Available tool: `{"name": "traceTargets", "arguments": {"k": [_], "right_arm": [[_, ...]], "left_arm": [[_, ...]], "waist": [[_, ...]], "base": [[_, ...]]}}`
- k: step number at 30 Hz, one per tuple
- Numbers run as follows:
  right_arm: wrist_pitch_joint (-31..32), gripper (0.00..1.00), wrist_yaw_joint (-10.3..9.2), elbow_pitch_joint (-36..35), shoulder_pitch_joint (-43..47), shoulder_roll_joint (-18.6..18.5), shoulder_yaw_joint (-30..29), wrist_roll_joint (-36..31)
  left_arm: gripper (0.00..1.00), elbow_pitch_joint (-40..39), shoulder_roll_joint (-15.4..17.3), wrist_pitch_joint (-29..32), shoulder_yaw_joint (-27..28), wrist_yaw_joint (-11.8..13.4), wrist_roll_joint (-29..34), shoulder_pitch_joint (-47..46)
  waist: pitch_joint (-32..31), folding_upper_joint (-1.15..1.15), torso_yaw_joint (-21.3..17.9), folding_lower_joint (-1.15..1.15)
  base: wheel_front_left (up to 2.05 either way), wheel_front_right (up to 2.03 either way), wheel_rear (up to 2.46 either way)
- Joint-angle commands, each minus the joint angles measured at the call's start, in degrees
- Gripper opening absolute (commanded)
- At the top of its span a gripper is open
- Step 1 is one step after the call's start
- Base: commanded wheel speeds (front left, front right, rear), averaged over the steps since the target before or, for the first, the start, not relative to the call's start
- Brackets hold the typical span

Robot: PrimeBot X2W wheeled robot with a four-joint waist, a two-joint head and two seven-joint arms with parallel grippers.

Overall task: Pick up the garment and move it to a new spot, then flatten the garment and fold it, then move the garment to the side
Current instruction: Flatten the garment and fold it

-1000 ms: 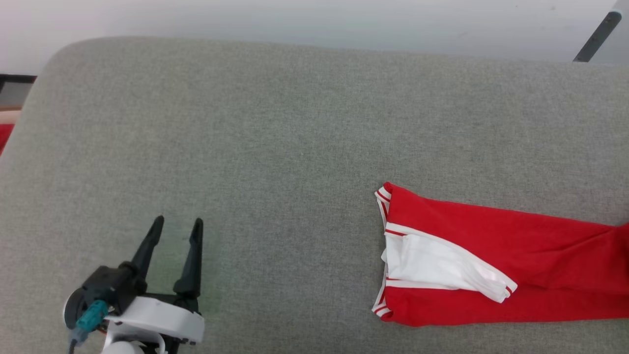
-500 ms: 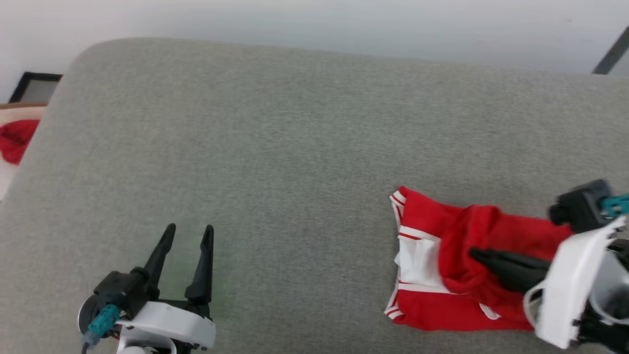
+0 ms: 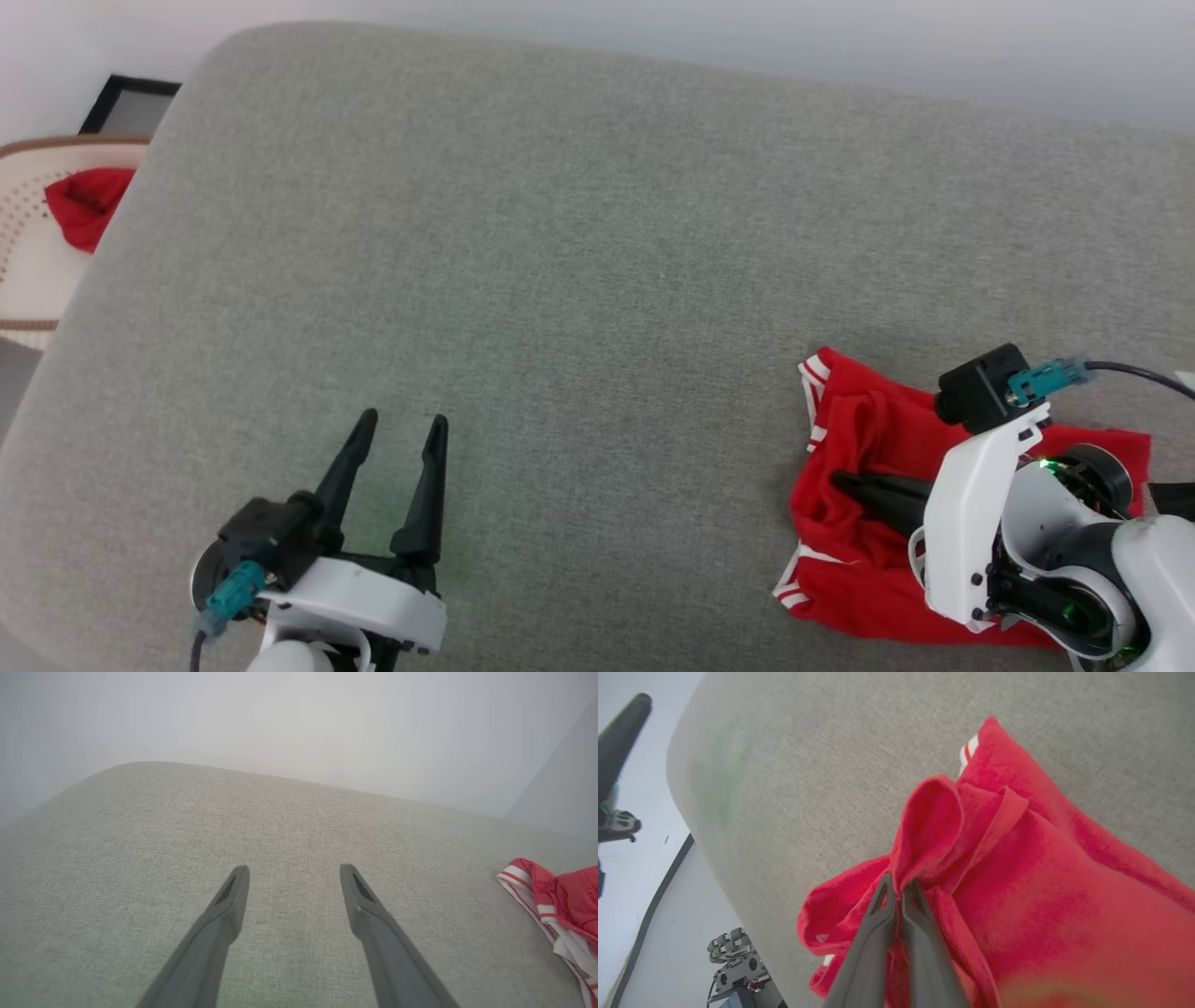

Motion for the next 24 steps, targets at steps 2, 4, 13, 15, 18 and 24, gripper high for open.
{"name": "traceTargets", "arguments": {"k": [2, 4, 13, 15, 18, 24], "right_arm": [[-1.5, 0.00, 0.00, 2.4, -1.1, -0.7, 1.6, -0.4], [-3.0, 0.00, 0.00, 4.7, -1.7, -1.3, 3.4, -0.3], [-10.9, 1.00, 0.01, 6.4, -5.0, -2.0, 10.4, 5.6], [-12.5, 1.00, 0.01, 5.9, -5.4, -2.7, 11.1, 7.3], [-15.1, 1.00, 0.01, 5.0, -5.7, -4.5, 11.2, 8.9], [-23.6, 1.00, 0.01, 6.0, -3.7, -8.9, 8.6, 11.0]], "left_arm": [[1.00, 0.2, -0.1, 0.0, -0.3, -0.1, -0.4, -0.9], [1.00, 0.5, -0.1, 0.0, -0.5, -0.1, -0.5, -1.2], [1.00, 1.6, 1.0, 0.0, 0.2, -0.1, -1.0, 0.1], [1.00, 1.8, 1.3, 0.0, 0.5, -0.1, -1.5, 1.0], [1.00, 1.9, 1.6, 0.0, 0.9, -0.1, -2.5, 2.3], [1.00, 3.5, 2.6, 0.0, 0.3, -0.1, -3.9, 3.8]], "waist": [[0.8, 0.00, 0.8, 0.00], [0.8, 0.00, 0.9, 0.00], [-3.0, 0.00, -1.5, 0.00], [-4.5, 0.00, -2.7, 0.00], [-6.4, 0.00, -4.4, 0.00], [-8.9, 0.00, -7.0, 0.00]], "base": [[0.00, 0.00, 0.00], [0.00, 0.00, 0.00], [0.00, 0.00, 0.00], [0.00, 0.00, 0.00], [0.00, 0.00, 0.00], [0.00, 0.00, 0.00]]}}
